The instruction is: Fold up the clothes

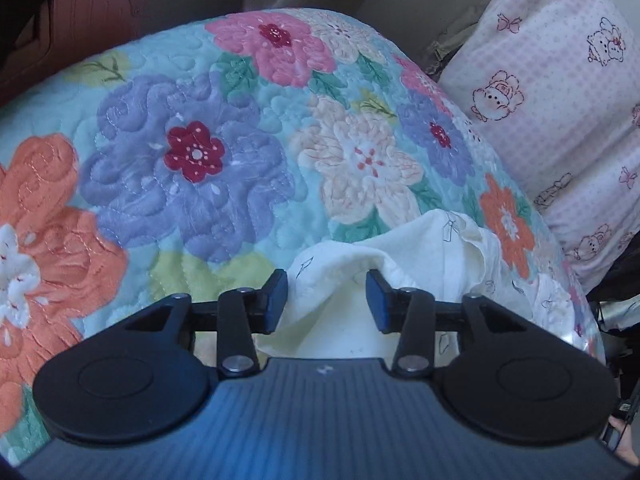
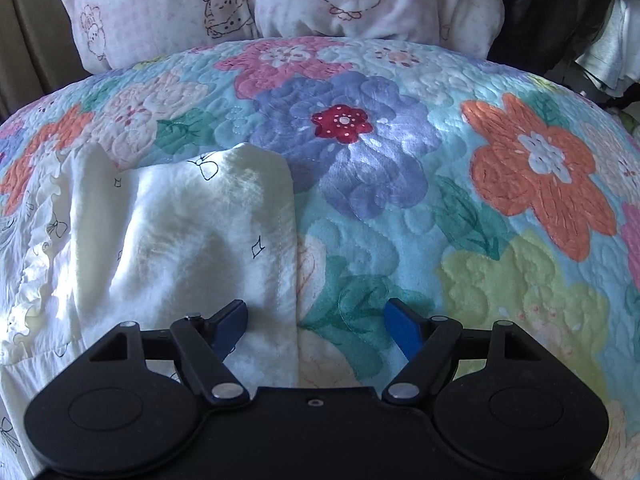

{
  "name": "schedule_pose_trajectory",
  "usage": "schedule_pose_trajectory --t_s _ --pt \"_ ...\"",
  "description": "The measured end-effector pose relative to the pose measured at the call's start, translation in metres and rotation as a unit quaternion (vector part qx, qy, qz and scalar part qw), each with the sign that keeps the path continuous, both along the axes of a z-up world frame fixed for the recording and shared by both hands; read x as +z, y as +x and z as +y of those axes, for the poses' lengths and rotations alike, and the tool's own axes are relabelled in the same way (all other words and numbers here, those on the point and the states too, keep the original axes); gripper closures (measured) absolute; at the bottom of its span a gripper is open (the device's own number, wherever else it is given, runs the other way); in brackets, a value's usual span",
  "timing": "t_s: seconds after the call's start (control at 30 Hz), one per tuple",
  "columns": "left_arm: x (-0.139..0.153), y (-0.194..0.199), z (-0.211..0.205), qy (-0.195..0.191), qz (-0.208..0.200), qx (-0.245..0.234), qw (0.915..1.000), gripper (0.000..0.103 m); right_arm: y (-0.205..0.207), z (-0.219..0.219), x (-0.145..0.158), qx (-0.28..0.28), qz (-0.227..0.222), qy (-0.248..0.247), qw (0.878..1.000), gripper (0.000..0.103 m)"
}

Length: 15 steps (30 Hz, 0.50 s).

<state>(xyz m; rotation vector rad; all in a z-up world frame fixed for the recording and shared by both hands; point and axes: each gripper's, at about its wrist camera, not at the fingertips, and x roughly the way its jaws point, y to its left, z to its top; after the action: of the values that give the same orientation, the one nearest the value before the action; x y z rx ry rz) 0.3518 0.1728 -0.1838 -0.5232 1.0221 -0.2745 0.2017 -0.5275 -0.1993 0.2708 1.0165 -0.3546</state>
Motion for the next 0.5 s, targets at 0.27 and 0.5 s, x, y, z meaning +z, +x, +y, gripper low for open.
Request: schedule_pose_trajectory --t_s 0.27,0.5 --pt "-0.049 -0.006 0.015 -0.193 0.097 0.084 0.9728 0.035 0.007 -0.016 0.007 -0.025 -0.072 0.086 0.993 0.022" --pt "-0.048 0.026 0.003 -0.162 0.083 0.094 0.9788 0.039 0.021 0.004 -0.010 -0.036 -0.090 0.062 0.993 0.019"
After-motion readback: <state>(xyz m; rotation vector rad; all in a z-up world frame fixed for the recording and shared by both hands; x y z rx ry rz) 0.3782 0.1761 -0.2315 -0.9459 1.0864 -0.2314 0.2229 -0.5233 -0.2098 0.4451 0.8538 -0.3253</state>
